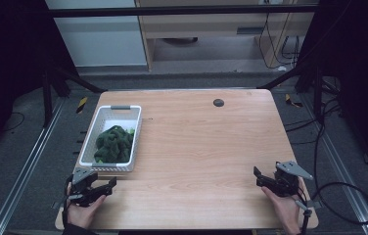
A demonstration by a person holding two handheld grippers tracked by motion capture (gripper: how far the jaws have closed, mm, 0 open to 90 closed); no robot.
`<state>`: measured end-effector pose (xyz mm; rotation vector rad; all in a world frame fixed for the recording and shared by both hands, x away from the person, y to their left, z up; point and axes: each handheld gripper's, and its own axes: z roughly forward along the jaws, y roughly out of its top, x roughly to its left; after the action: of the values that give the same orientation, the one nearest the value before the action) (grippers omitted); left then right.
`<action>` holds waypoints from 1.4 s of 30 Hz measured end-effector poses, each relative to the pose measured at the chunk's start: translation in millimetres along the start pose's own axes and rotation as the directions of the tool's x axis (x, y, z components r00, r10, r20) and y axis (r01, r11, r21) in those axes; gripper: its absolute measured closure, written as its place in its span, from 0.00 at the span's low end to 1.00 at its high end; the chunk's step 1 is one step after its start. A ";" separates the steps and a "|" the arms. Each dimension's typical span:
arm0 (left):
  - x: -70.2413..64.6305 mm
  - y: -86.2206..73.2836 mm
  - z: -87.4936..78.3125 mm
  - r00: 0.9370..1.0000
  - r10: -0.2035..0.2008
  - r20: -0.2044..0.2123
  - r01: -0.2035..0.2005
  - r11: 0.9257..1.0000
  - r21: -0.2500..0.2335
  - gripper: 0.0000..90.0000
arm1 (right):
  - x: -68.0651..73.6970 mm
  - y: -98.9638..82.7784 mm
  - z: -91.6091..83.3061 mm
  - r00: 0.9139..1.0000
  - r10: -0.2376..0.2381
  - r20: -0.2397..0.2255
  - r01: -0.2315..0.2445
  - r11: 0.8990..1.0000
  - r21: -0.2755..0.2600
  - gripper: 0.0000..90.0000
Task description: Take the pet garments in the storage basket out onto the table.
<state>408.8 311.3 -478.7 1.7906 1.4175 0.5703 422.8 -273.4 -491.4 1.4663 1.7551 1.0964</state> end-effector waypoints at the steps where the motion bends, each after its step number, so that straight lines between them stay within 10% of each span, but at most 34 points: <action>1: -0.3 1.3 -4.2 1.000 -0.001 -0.007 0.001 1.000 -0.016 0.23 | 0.2 -0.6 -0.1 1.000 -0.003 -0.001 0.003 1.000 0.001 0.16; 18: 3.0 16.0 -23.6 0.999 -0.048 0.008 0.048 0.994 -0.097 0.23 | 13.5 -2.7 3.8 0.997 -0.066 -0.033 0.067 0.997 0.031 0.16; 42: -4.8 64.9 -29.3 1.000 0.018 0.021 -0.015 0.993 -0.119 0.21 | 14.2 -2.2 2.1 0.996 -0.086 -0.023 0.087 0.995 0.039 0.16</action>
<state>425.4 309.6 -409.3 1.7109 1.3272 0.6286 420.4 -259.2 -493.4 1.3937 1.8470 1.0413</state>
